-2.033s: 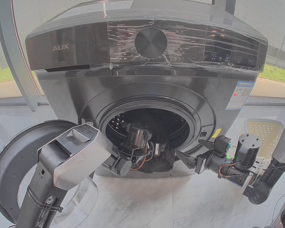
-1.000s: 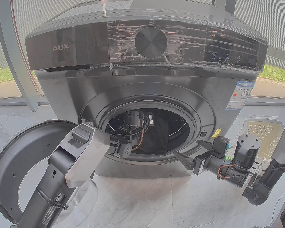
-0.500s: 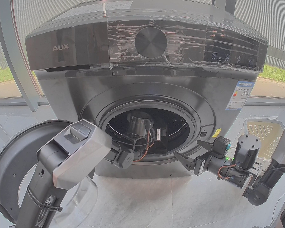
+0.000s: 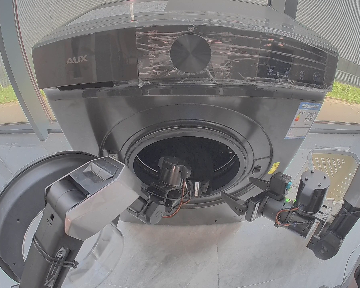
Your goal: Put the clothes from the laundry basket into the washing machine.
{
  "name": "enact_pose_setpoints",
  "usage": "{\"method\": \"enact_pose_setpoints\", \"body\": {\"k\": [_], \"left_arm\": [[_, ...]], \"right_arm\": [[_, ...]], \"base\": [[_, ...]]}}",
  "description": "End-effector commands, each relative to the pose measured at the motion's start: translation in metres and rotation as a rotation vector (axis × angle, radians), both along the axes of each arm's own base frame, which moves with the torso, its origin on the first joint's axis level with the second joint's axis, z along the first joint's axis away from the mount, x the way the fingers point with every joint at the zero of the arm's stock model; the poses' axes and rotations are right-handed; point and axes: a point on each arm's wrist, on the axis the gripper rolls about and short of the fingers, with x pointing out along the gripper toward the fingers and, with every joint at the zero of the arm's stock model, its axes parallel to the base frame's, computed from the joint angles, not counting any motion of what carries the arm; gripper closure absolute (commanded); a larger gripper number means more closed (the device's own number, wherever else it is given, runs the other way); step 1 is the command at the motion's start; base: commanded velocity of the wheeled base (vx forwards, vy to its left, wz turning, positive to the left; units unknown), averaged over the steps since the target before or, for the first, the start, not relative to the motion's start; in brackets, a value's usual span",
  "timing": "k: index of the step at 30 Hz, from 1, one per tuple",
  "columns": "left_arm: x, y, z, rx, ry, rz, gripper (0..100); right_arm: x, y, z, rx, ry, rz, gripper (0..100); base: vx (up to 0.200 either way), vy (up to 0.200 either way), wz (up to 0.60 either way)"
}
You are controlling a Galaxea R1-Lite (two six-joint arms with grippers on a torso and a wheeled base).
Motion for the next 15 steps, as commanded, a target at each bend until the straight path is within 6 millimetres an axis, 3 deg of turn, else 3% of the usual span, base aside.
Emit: {"method": "enact_pose_setpoints", "body": {"k": [1, 4, 5, 10, 15], "left_arm": [[0.007, -0.004, -0.015, 0.004, 0.003, 0.006, 0], [0.011, -0.002, -0.015, 0.013, -0.009, 0.011, 0], [0.012, -0.002, -0.015, 0.017, -0.013, 0.011, 100], [0.017, -0.004, -0.014, 0.007, -0.035, 0.02, 100], [0.038, -0.004, 0.011, -0.053, -0.141, 0.093, 100]], "right_arm": [[0.0, 0.001, 0.001, 0.002, -0.004, 0.003, 0], [0.0, 0.001, 0.002, 0.005, -0.008, 0.002, 0], [0.0, 0.001, 0.003, 0.006, -0.011, 0.002, 0], [0.001, 0.001, 0.003, 0.007, -0.012, 0.002, 0], [0.001, 0.001, 0.003, 0.007, -0.014, 0.002, 0]], "base": [[0.0, 0.0, 0.0], [0.0, 0.0, 0.0], [0.0, 0.0, 0.0], [0.0, 0.0, 0.0], [0.0, 0.0, 0.0]]}}
